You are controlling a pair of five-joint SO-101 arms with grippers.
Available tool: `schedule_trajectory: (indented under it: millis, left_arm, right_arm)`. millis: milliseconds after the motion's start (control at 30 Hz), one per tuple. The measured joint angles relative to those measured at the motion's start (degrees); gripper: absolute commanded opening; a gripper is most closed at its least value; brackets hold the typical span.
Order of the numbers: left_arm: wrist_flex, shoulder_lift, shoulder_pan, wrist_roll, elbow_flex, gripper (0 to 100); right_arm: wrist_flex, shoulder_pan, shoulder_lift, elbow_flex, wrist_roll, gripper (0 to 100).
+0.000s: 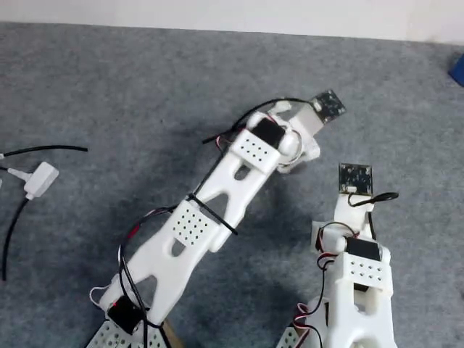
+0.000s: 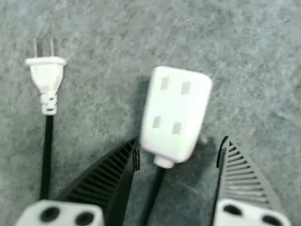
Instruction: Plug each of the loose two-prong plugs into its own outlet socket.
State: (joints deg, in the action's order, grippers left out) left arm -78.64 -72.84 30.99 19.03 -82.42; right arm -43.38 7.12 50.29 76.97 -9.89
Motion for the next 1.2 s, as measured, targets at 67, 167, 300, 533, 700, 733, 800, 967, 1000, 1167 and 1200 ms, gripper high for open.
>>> schedule_trajectory:
  millis: [67,167,300,533,700,733,800,967,1000,1167,1200]
  left_arm:
    - [-1.6,0.2,-0.7,0.0,-1.5,28]
    - [-3.5,1.1,-1.3,0.0,-2.4,28]
    - [-3.7,1.8,-1.4,-0.1,-2.4,28]
    - [-1.7,-0.7,-1.1,-0.1,-2.5,28]
    - [2.5,-4.2,-1.1,-0.2,-2.5,27]
    - [3.3,-4.7,-1.2,-0.1,-2.5,26]
    - [4.2,-5.6,-1.3,-0.3,-2.8,18]
    - [4.4,-6.0,0.0,-0.2,-3.3,2]
    - [4.4,-6.0,0.0,-0.2,-3.3,3]
    - [-1.8,-5.9,-0.1,1.3,-4.2,1]
    - [-4.4,-5.8,-0.1,2.8,-4.8,1]
  right_arm:
    - [0.0,0.0,0.0,0.0,0.0,33.6]
    - [0.0,0.0,0.0,0.0,0.0,33.6]
    - [0.0,0.0,0.0,0.0,0.0,33.6]
    - [0.0,0.0,0.0,0.0,0.0,33.6]
    - [0.0,0.0,0.0,0.0,0.0,33.6]
    - [0.0,0.0,0.0,0.0,0.0,33.6]
    - [0.0,0.0,0.0,0.0,0.0,33.6]
    - [0.0,0.0,0.0,0.0,0.0,33.6]
    - [0.0,0.0,0.0,0.0,0.0,33.6]
    - [0.0,0.0,0.0,0.0,0.0,33.6]
    - [0.0,0.0,0.0,0.0,0.0,33.6]
